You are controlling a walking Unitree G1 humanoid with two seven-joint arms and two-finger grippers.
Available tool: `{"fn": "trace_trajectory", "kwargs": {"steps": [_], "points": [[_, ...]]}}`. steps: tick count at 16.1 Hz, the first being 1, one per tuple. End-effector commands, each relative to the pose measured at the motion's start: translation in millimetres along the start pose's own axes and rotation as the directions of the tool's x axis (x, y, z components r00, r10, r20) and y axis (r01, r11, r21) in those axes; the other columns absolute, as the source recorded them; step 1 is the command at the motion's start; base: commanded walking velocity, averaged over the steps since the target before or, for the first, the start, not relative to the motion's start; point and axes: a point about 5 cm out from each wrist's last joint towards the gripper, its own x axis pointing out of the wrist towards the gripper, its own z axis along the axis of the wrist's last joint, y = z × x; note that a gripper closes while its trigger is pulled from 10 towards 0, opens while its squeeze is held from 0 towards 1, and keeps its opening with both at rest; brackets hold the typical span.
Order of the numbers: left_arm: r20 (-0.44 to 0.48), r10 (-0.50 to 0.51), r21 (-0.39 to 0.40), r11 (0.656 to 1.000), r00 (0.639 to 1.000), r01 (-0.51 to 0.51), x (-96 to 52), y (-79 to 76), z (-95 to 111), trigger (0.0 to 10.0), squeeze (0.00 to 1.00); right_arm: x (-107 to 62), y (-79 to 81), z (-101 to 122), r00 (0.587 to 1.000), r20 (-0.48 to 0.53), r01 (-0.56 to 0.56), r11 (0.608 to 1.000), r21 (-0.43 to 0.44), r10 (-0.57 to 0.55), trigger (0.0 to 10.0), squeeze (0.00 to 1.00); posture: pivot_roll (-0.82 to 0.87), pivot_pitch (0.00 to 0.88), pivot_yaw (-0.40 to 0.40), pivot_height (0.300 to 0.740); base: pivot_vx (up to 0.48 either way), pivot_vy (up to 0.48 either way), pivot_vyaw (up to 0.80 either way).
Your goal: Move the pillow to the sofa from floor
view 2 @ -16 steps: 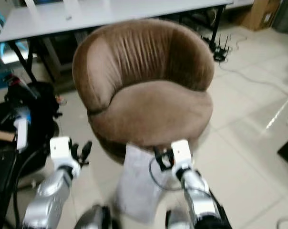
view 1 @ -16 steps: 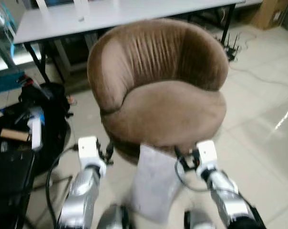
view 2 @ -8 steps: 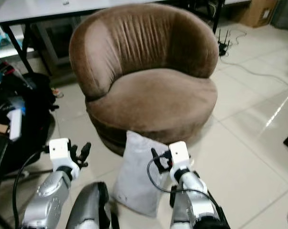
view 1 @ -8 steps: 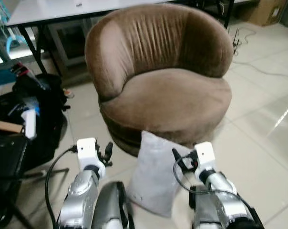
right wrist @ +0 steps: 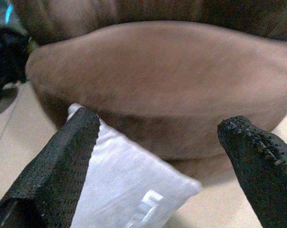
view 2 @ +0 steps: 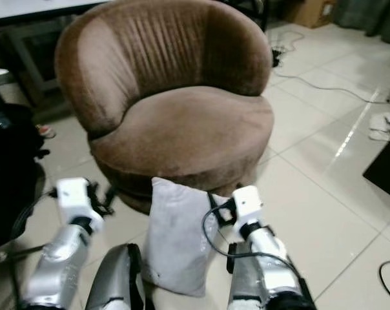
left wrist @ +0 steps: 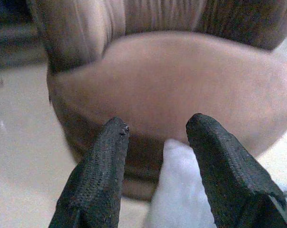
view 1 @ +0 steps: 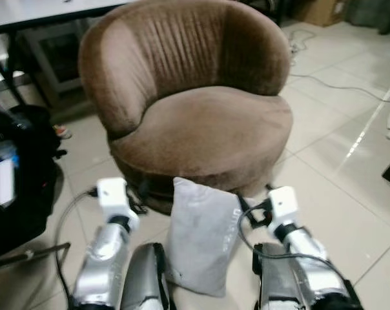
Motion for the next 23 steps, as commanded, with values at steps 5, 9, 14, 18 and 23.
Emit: {"fn": "trace_trajectory", "kwargs": {"steps": [5, 9, 14, 18, 23], "points": [[0.025, 0.009, -0.013, 1.000, 1.000, -0.008, -23.2, 9.5, -3, 10.0, 0.00, -24.5, -15.2, -1, 0.999, 0.017, 0.050, 0.999, -0.008, -0.050, 10.0, 0.00, -0.13, 0.000, 0.089, 0.455, 0.000, 0.000, 0.00], [0.035, 0.024, -0.014, 1.000, 0.999, -0.024, -40.9, 9.8, -9, 10.0, 0.00, -36.8, -5.8, 2, 0.999, 0.034, 0.015, 1.000, 0.001, -0.015, 10.0, 0.00, -0.13, 0.000, 0.090, 0.455, 0.000, 0.000, 0.00], [0.031, 0.027, 0.004, 1.000, 0.999, -0.027, -47.4, 12.3, -11, 10.0, 0.00, -47.7, -4.9, -3, 1.000, 0.010, 0.008, 1.000, 0.004, -0.008, 10.0, 0.00, -0.13, 0.000, 0.086, 0.455, 0.000, 0.000, 0.00], [-0.056, 0.019, 0.043, 0.999, 0.998, -0.017, -34.4, 25.8, -14, 10.0, 0.00, -47.6, -5.3, -7, 1.000, -0.016, -0.008, 1.000, -0.005, 0.008, 10.0, 0.00, -0.13, 0.000, 0.080, 0.455, 0.000, 0.000, 0.00], [-0.168, -0.005, 0.256, 0.966, 0.986, 0.049, 14.1, 47.9, -6, 10.0, 0.00, -44.1, -6.1, -12, 0.999, -0.044, -0.021, 1.000, 0.004, 0.021, 10.0, 0.00, -0.16, 0.000, 0.088, 0.455, 0.000, 0.000, 0.00]]}}
